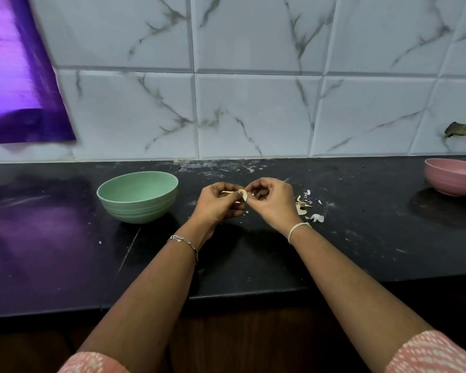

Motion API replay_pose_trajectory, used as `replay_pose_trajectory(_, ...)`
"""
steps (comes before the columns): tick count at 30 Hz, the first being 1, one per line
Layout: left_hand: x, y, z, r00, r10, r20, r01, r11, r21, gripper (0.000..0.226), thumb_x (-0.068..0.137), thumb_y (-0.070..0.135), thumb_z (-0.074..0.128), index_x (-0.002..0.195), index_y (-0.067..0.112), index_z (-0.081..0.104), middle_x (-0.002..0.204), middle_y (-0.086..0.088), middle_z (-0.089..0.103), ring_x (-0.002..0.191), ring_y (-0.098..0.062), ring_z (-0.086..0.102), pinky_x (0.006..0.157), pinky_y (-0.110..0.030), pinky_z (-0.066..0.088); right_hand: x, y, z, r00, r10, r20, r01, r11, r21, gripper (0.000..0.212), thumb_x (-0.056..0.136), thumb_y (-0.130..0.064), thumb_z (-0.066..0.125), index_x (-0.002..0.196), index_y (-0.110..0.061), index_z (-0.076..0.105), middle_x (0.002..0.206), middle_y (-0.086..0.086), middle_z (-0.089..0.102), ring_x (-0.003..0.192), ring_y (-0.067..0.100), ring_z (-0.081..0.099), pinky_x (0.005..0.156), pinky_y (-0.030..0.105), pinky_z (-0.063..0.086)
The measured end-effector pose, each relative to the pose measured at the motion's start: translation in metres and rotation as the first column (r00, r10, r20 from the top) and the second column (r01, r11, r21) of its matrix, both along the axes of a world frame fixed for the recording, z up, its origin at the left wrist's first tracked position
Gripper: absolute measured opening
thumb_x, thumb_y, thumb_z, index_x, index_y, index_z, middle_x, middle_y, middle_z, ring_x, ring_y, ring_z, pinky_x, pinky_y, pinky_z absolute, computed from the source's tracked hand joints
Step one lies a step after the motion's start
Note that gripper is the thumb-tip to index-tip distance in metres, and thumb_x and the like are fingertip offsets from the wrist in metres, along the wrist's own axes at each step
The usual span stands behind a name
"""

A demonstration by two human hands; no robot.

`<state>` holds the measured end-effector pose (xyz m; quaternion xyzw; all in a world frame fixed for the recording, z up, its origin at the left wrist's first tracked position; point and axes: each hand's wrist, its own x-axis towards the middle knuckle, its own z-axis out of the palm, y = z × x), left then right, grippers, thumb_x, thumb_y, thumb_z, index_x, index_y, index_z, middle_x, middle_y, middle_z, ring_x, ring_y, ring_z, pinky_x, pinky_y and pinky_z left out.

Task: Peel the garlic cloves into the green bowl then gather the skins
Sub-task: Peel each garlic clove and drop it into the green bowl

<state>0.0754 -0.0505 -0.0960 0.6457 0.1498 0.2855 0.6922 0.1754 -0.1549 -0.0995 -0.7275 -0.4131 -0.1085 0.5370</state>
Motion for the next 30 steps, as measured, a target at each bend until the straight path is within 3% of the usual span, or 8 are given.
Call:
replay_pose_trajectory(6, 0.002, 0.0, 0.001, 0.999, -0.035, -0.011, 0.035, 0.999, -0.04, 0.008, 0.093, 0.003, 0.058, 0.096, 0.006, 0.065, 0.081, -0.011, 0.067, 0.066, -0.018, 0.064, 0.071, -0.035, 0.059, -0.003, -0.003, 0.0, 0.998, 0.021, 0.066, -0.02, 1.0, -0.013, 0.008, 0.076, -0.012, 0.076, 0.079, -0.016, 0.07, 0.055, -0.02, 0.056, 0.051, 0.003, 0.05, 0.051, 0.011, 0.037)
replay_pose_trajectory(8, 0.001, 0.0, 0.001, 0.998, -0.066, -0.011, 0.065, 0.997, -0.049, 0.008, 0.094, 0.005, 0.058, 0.097, 0.007, 0.065, 0.083, -0.01, 0.067, 0.069, -0.018, 0.064, 0.071, -0.035, 0.059, -0.004, -0.005, 0.001, 0.996, 0.008, 0.091, -0.006, 1.0, -0.019, 0.009, 0.076, -0.013, 0.075, 0.08, -0.019, 0.069, 0.055, -0.022, 0.055, 0.051, 0.003, 0.05, 0.051, 0.012, 0.037)
replay_pose_trajectory(13, 0.002, 0.0, -0.003, 0.994, -0.104, -0.02, 0.104, 0.993, 0.054, 0.013, 0.092, 0.004, 0.061, 0.104, 0.009, 0.063, 0.081, -0.007, 0.063, 0.068, -0.012, 0.063, 0.067, -0.026, 0.059, -0.002, -0.005, -0.001, 0.997, 0.003, 0.077, 0.0, 0.999, -0.032, 0.013, 0.077, -0.012, 0.074, 0.087, -0.02, 0.071, 0.066, -0.009, 0.064, 0.048, 0.005, 0.046, 0.052, 0.023, 0.045)
replay_pose_trajectory(17, 0.005, 0.002, -0.006, 0.997, -0.056, -0.06, 0.065, 0.984, 0.165, 0.017, 0.094, 0.005, 0.058, 0.11, 0.01, 0.062, 0.082, -0.005, 0.062, 0.066, -0.009, 0.06, 0.066, -0.024, 0.057, -0.001, -0.002, -0.003, 0.996, 0.007, 0.093, -0.002, 0.999, -0.053, 0.013, 0.076, -0.012, 0.073, 0.086, -0.02, 0.072, 0.075, -0.007, 0.068, 0.049, 0.004, 0.048, 0.053, 0.02, 0.041)
replay_pose_trajectory(24, 0.007, 0.003, -0.008, 0.997, -0.033, -0.076, 0.046, 0.982, 0.181, 0.021, 0.097, 0.003, 0.052, 0.116, 0.005, 0.063, 0.083, -0.001, 0.062, 0.062, -0.007, 0.053, 0.064, -0.023, 0.052, 0.001, -0.01, 0.002, 0.947, -0.172, 0.273, 0.21, 0.971, -0.115, 0.009, 0.081, -0.017, 0.067, 0.085, -0.024, 0.071, 0.087, -0.011, 0.058, 0.067, 0.006, 0.048, 0.064, 0.026, 0.043)
replay_pose_trajectory(30, 0.005, 0.002, -0.006, 0.996, -0.075, -0.048, 0.08, 0.991, 0.108, 0.02, 0.099, 0.005, 0.05, 0.115, 0.007, 0.061, 0.086, -0.002, 0.066, 0.064, -0.007, 0.056, 0.065, -0.021, 0.055, 0.004, -0.017, 0.009, 0.901, -0.371, 0.227, 0.408, 0.902, -0.145, 0.011, 0.087, -0.02, 0.059, 0.089, -0.023, 0.069, 0.099, -0.005, 0.059, 0.082, 0.019, 0.06, 0.065, 0.027, 0.039)
